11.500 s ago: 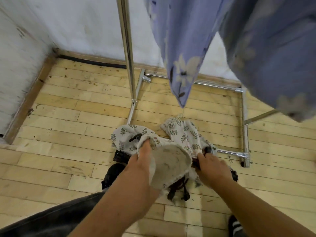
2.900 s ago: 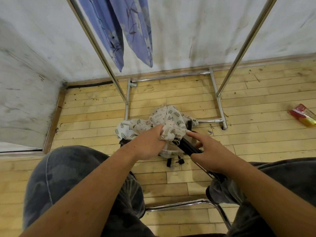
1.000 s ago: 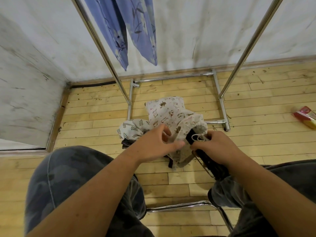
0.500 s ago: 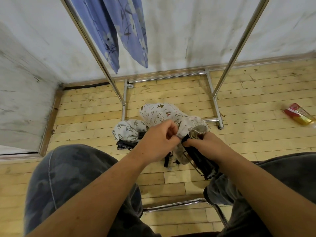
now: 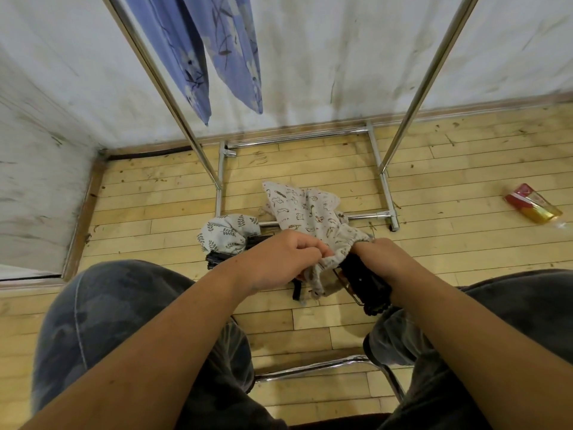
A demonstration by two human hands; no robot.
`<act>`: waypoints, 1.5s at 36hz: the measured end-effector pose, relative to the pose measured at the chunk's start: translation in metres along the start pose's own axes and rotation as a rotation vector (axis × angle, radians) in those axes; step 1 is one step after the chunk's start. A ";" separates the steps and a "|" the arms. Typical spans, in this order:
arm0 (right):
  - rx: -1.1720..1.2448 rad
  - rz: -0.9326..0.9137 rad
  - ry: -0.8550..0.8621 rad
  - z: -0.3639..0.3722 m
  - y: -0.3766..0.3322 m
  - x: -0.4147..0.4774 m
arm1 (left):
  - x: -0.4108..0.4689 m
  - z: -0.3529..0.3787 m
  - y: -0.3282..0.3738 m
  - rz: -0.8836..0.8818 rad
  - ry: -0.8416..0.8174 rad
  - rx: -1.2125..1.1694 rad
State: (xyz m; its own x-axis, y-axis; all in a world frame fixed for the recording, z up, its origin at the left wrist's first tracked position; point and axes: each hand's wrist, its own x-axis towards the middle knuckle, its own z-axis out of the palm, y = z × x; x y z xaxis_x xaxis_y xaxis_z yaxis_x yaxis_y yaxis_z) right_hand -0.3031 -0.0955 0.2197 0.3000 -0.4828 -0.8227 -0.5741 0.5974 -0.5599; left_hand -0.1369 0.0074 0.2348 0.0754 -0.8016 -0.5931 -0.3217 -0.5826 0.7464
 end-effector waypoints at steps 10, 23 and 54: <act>0.192 0.045 -0.066 -0.003 -0.002 0.002 | 0.004 0.007 -0.007 0.092 0.225 0.035; 0.173 -0.026 -0.069 0.004 -0.001 0.002 | 0.003 0.010 0.002 0.117 0.050 0.023; 0.052 -0.128 0.043 0.000 0.004 0.019 | 0.015 -0.006 -0.020 -0.105 0.415 -0.227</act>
State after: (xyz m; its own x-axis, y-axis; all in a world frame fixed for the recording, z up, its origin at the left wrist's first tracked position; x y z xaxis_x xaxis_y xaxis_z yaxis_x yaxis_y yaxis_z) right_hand -0.3002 -0.1025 0.2020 0.3350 -0.5832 -0.7400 -0.4929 0.5609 -0.6652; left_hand -0.1241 0.0058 0.2127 0.4812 -0.6959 -0.5331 -0.0812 -0.6409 0.7633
